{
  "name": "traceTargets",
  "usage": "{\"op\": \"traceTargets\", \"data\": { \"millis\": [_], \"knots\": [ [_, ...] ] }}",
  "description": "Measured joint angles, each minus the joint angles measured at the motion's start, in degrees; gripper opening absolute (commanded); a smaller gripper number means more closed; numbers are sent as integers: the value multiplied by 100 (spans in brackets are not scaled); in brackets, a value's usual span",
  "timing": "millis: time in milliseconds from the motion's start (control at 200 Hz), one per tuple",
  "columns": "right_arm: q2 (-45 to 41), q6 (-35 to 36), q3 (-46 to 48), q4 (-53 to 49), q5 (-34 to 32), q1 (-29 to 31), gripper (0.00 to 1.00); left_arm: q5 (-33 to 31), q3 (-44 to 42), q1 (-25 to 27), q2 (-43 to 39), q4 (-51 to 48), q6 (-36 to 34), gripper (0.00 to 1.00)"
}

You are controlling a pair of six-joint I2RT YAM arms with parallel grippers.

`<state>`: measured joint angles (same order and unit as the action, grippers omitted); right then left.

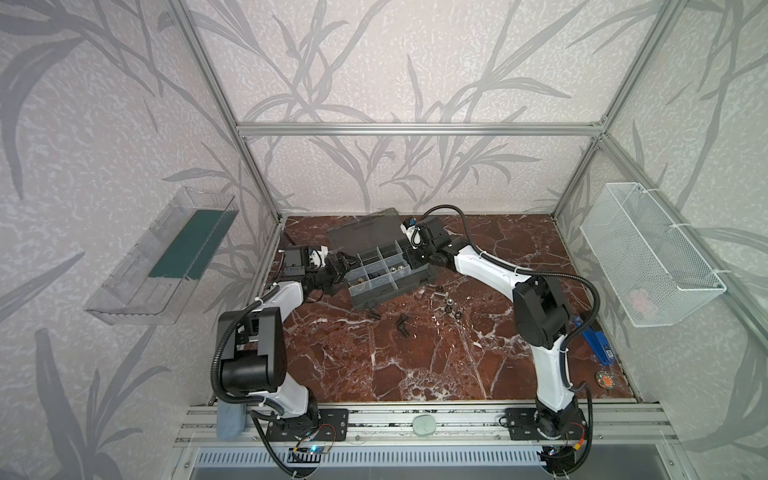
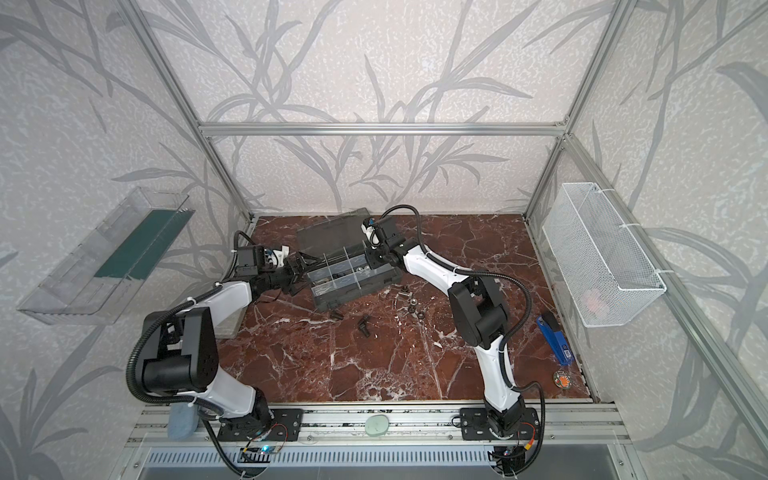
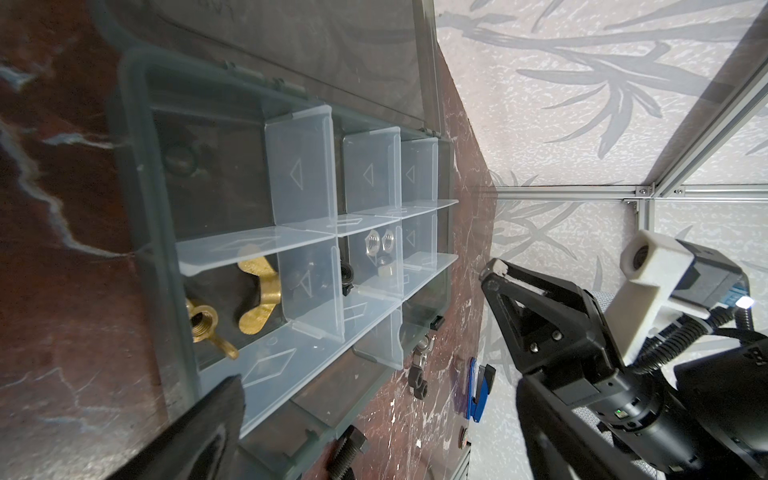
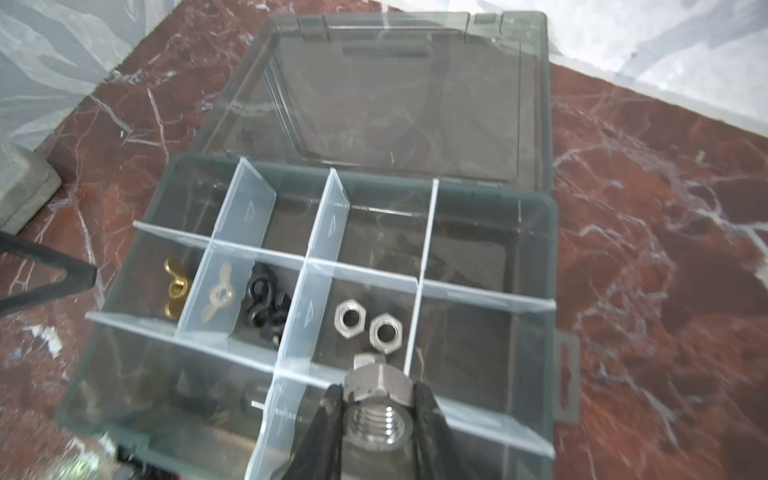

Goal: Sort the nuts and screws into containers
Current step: 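Lift the silver hex nut and carry it over the organizer box, then lower the nut into the silver nut compartment and open the right gripper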

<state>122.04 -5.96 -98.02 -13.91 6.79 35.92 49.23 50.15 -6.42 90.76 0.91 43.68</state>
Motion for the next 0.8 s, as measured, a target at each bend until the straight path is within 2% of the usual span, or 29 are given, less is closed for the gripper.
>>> {"op": "traceTargets", "data": {
  "millis": [485, 700, 800],
  "knots": [
    [708, 48, -481, 177, 188, 114, 0, 2, 0, -2, 0, -11, -11, 99],
    [737, 92, -610, 79, 186, 129, 12, 17, 0, -2, 0, -11, -11, 99],
    [737, 92, -640, 26, 186, 129, 23, 22, 0, -2, 0, -11, -11, 99]
  ]
}}
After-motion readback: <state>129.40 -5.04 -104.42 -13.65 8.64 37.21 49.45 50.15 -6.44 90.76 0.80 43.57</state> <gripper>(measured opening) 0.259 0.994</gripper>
